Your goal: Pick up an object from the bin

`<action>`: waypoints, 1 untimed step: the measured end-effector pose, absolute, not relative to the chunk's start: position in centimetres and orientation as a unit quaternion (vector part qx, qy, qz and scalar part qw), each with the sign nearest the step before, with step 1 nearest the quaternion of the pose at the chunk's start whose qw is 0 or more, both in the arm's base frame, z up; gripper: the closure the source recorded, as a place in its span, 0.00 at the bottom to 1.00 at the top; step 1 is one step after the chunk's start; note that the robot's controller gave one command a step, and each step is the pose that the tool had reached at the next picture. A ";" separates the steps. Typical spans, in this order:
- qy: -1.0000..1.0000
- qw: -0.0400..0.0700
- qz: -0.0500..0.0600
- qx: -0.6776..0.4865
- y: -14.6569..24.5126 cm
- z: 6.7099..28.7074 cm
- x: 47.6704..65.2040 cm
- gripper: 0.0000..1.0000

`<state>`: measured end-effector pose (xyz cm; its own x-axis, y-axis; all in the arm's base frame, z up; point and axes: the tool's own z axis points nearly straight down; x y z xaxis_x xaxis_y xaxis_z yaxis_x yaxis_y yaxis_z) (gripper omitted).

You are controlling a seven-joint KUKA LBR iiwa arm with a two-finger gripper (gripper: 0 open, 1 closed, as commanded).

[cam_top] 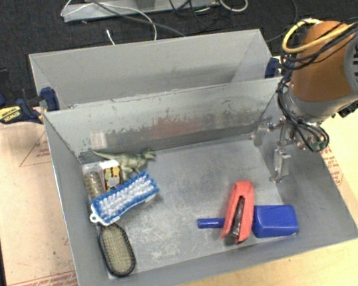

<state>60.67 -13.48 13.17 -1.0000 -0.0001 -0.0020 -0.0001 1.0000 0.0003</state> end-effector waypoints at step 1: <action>0.973 0.000 0.003 -0.232 -5.9 6.9 59.5 0.00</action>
Offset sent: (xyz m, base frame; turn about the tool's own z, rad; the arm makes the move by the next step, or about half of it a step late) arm -0.0439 0.0840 -0.0233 -0.7641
